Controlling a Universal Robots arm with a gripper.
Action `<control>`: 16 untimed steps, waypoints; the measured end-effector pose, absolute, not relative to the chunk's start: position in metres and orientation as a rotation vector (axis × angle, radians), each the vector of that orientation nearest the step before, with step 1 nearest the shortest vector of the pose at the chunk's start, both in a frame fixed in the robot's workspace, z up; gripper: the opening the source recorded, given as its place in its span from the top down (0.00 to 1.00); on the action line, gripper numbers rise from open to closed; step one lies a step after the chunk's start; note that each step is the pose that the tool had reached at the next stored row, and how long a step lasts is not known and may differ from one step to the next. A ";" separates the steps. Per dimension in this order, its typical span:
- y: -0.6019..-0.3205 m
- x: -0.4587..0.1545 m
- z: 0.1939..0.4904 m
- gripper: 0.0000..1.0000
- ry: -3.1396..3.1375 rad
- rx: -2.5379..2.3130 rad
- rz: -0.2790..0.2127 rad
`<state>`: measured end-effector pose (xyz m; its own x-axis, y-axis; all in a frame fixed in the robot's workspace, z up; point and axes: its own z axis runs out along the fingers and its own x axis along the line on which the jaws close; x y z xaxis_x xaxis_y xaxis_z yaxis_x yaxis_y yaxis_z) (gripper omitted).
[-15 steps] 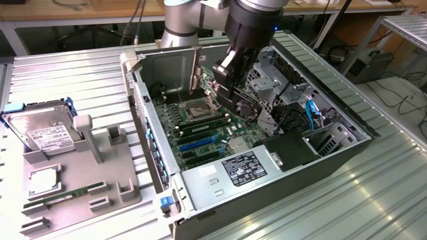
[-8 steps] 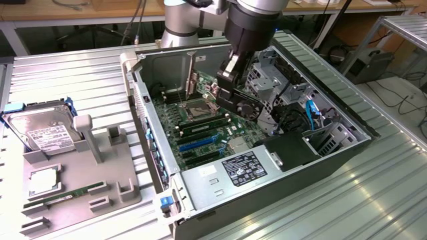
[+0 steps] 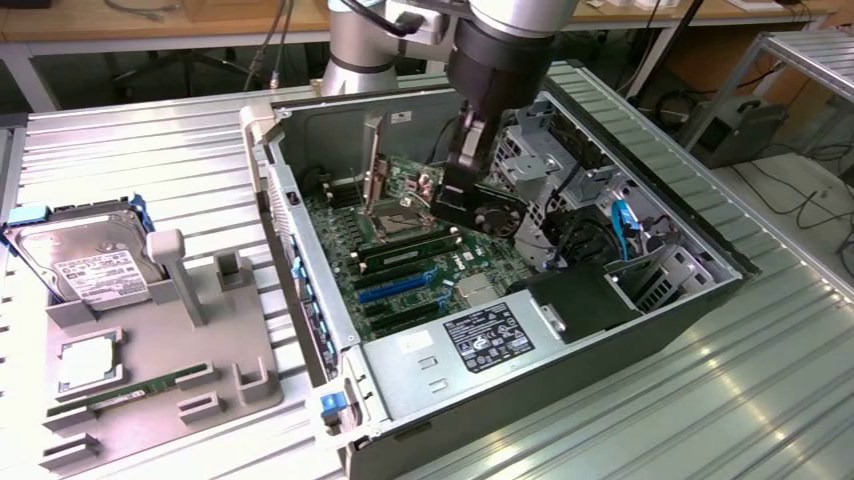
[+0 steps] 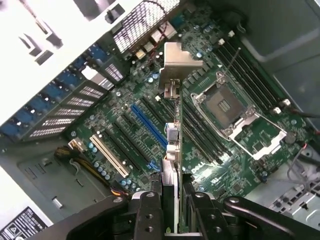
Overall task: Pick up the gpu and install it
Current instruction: 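Insert the gpu into the slot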
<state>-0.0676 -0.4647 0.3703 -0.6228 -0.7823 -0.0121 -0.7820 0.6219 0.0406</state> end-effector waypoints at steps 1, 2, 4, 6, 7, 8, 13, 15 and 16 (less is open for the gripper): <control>-0.465 -0.068 0.370 0.74 -2.811 1.384 -0.065; -0.465 -0.068 0.369 0.74 -2.797 1.412 -0.065; -0.465 -0.068 0.368 0.74 -2.764 1.473 -0.065; -0.465 -0.068 0.366 0.74 -2.730 1.534 -0.065; -0.465 -0.068 0.366 0.74 -2.715 1.559 -0.065; -0.465 -0.068 0.365 0.74 -2.701 1.583 -0.064; -0.465 -0.068 0.362 0.74 -2.619 1.712 -0.064; -0.465 -0.068 0.361 0.74 -2.587 1.759 -0.063; -0.465 -0.068 0.360 0.74 -2.568 1.786 -0.063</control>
<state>-0.0676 -0.4647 0.3603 -0.3482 -0.9373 -0.0120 -0.9368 0.3475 0.0406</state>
